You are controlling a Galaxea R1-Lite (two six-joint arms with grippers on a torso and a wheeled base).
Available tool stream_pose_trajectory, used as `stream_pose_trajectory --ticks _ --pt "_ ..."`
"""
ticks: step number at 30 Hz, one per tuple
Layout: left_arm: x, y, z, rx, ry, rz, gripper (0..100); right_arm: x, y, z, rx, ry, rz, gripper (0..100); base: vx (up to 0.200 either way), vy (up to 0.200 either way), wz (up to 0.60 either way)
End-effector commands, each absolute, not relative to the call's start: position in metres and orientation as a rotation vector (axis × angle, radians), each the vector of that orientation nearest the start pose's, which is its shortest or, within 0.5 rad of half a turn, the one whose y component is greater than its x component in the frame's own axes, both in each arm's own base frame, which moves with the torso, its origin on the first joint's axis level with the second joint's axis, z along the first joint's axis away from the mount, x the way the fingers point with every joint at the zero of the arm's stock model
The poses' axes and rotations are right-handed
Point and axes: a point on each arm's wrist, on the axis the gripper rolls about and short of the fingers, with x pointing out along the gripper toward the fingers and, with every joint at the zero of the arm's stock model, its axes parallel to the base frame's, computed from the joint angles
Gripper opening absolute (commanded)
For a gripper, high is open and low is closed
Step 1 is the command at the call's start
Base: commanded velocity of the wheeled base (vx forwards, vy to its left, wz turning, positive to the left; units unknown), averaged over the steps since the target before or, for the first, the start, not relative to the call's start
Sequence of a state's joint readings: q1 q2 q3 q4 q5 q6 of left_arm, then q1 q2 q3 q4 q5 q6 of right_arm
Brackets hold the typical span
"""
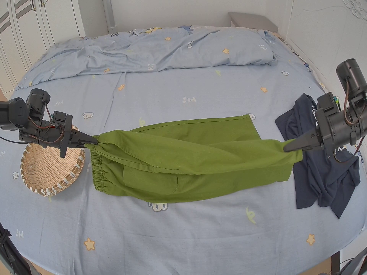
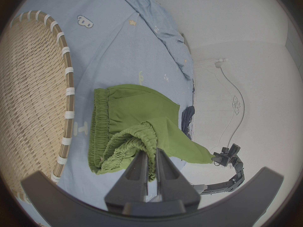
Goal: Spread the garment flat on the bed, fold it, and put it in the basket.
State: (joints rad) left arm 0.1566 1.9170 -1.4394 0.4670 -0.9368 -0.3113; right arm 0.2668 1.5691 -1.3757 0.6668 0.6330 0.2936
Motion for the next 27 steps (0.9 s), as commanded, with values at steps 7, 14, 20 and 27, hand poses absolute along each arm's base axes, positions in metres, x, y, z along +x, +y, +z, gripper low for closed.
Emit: stream_pose_trajectory --ticks 7,14,20,27 --pt "0.338 0.031 0.198 -0.781 0.957 -0.603 0 0.193 0.077 0.283 0.428 0.947 0.755 0 0.0 0.0 0.0" --pt "0.336 0.032 0.202 -0.775 0.946 -0.605 0 0.198 0.076 0.297 0.432 0.886 0.76 0 0.0 0.0 0.0" --pt "0.337 0.038 0.204 -0.778 0.929 -0.593 0 0.229 0.081 0.294 0.434 0.876 0.744 0 0.0 0.0 0.0" --pt "0.338 0.043 0.204 -0.789 0.914 -0.599 0 0.279 0.078 0.285 0.454 0.858 0.693 0 0.0 0.0 0.0"
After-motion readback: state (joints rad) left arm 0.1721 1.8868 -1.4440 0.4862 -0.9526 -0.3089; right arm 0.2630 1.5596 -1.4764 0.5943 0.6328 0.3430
